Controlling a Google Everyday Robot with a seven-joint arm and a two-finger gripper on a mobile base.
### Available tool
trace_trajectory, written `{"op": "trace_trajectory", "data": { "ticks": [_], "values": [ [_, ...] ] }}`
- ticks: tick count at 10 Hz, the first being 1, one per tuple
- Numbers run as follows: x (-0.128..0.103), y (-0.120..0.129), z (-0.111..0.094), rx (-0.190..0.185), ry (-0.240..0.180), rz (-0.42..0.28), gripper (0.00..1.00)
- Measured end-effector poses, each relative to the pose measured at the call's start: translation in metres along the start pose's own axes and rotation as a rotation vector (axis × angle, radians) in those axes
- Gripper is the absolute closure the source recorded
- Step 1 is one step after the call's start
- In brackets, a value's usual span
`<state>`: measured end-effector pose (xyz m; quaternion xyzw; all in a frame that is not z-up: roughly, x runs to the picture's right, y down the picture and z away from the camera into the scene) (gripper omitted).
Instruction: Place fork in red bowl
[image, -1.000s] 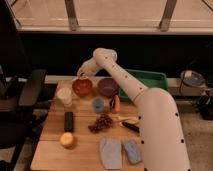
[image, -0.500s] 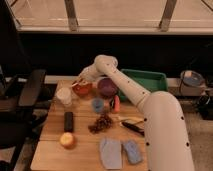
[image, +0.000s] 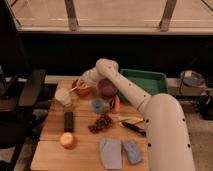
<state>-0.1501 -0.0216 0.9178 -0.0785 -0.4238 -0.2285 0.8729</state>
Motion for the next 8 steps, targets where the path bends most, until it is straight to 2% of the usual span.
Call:
{"op": "trace_trajectory", "data": {
  "ticks": [2, 5, 8],
  "values": [
    [0.0, -0.001, -0.003, 0.018, -0.004, -0.001, 0.2],
    [0.003, -0.008, -0.014, 0.042, 0.014, -0.008, 0.2],
    [0.005, -0.021, -0.043, 0.08, 0.051, -0.024, 0.2]
  ]
}}
